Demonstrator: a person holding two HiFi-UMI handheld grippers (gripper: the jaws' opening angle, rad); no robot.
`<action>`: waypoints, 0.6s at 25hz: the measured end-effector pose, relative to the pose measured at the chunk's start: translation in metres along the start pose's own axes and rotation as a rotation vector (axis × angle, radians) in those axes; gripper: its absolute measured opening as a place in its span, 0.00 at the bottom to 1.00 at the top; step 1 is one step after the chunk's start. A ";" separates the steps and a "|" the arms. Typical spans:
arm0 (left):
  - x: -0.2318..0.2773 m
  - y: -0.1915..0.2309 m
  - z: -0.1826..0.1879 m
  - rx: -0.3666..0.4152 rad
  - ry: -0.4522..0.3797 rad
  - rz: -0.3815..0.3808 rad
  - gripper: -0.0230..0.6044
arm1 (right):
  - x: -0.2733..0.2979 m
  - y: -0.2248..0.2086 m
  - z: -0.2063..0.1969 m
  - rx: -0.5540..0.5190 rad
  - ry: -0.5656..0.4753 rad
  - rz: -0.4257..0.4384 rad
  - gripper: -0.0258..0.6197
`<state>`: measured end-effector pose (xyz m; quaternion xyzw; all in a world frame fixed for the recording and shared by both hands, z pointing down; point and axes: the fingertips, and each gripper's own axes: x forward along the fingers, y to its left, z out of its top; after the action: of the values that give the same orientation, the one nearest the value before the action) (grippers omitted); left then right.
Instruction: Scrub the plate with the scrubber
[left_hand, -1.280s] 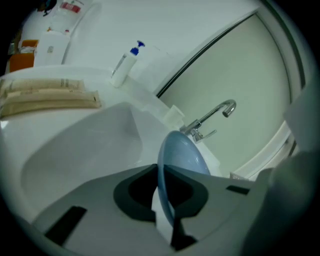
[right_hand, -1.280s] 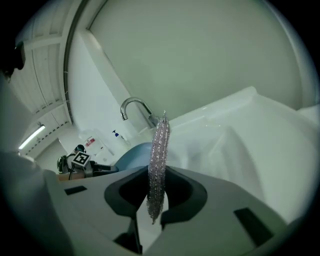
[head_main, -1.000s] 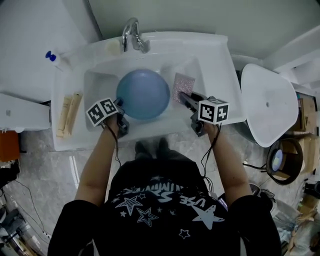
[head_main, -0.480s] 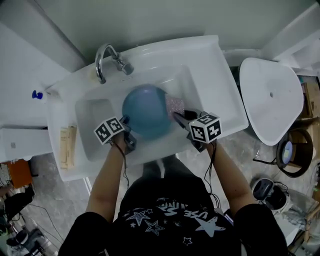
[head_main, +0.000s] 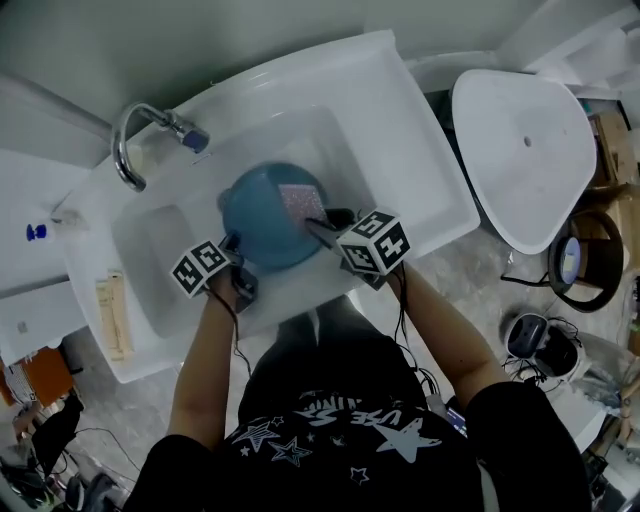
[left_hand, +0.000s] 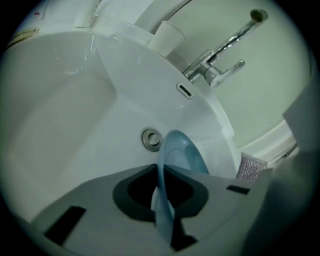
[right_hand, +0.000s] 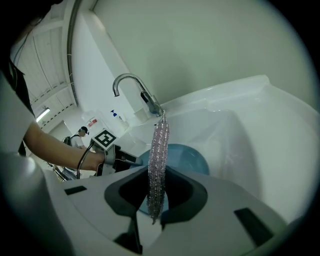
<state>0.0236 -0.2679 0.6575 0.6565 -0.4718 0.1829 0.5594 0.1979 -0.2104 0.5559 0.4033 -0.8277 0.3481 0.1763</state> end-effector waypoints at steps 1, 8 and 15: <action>0.003 0.000 -0.003 0.007 0.006 0.012 0.08 | -0.001 -0.001 -0.001 -0.001 0.002 0.004 0.17; 0.020 0.001 -0.014 0.040 0.059 0.067 0.08 | -0.009 -0.013 -0.004 -0.004 0.013 0.017 0.17; 0.028 0.003 -0.019 0.070 0.100 0.092 0.08 | -0.014 -0.023 -0.007 -0.005 0.026 0.030 0.17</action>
<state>0.0405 -0.2618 0.6865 0.6431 -0.4664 0.2575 0.5501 0.2245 -0.2077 0.5629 0.3857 -0.8322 0.3538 0.1830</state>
